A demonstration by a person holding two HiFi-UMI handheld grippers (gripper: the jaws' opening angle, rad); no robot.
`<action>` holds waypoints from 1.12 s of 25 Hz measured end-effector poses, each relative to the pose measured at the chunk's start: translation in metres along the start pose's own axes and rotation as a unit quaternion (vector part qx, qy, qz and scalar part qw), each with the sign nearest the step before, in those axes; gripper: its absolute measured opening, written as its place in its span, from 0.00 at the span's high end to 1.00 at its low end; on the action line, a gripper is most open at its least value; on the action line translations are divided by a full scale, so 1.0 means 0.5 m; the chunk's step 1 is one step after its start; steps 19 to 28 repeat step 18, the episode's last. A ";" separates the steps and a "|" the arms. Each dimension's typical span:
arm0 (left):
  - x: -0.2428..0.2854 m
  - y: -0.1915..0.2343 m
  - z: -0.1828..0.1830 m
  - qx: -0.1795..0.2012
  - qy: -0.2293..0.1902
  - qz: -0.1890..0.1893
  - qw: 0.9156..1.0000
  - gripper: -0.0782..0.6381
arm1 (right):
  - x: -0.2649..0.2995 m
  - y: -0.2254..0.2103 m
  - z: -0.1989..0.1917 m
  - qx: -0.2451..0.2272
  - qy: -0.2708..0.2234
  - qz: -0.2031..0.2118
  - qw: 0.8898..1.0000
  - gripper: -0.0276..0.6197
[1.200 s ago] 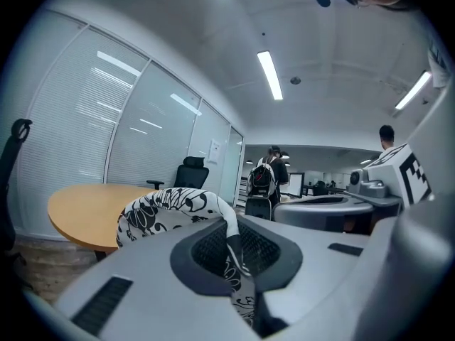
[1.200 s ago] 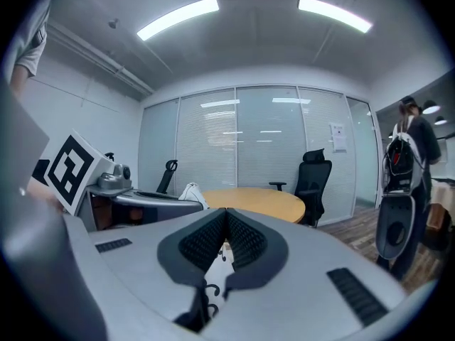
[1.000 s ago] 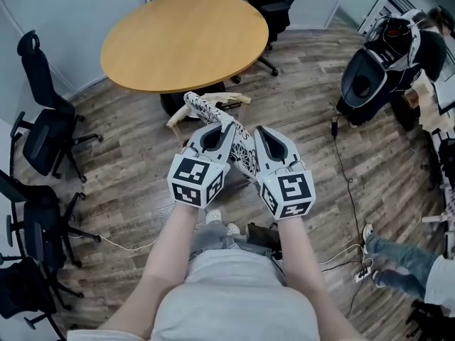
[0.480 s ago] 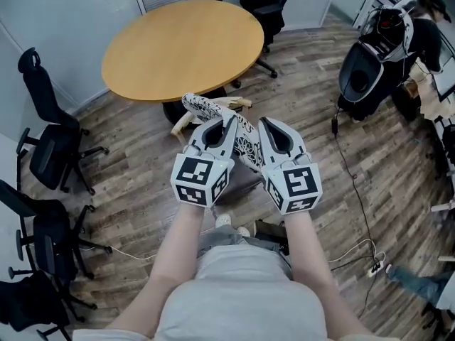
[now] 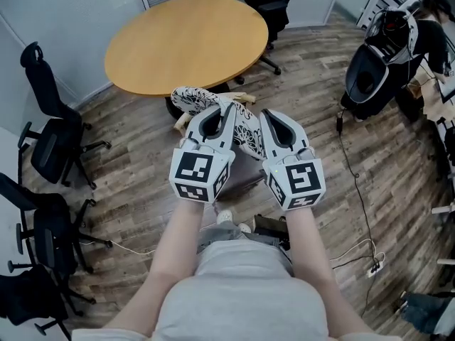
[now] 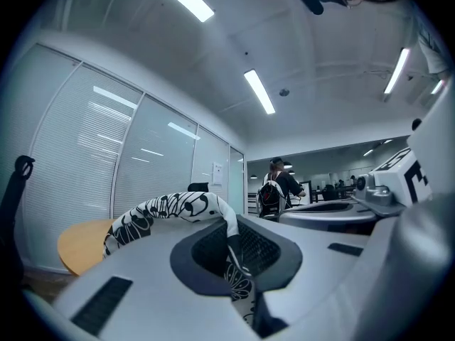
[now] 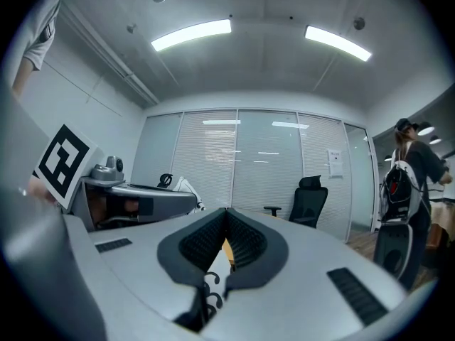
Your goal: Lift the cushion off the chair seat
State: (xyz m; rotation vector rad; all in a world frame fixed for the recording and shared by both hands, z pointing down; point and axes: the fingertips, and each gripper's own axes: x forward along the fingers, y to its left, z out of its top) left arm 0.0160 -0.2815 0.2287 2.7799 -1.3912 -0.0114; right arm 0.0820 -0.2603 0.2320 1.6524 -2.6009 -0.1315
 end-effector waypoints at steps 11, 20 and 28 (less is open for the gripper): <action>-0.002 0.015 0.021 0.008 -0.014 0.013 1.000 0.87 | 0.011 0.001 0.018 -0.006 -0.011 0.001 1.000 0.92; 0.001 0.012 0.035 0.013 -0.020 0.012 1.000 0.87 | 0.010 0.001 0.034 -0.011 -0.018 0.003 1.000 0.92; 0.001 0.012 0.035 0.013 -0.020 0.012 1.000 0.87 | 0.010 0.001 0.034 -0.011 -0.018 0.003 1.000 0.92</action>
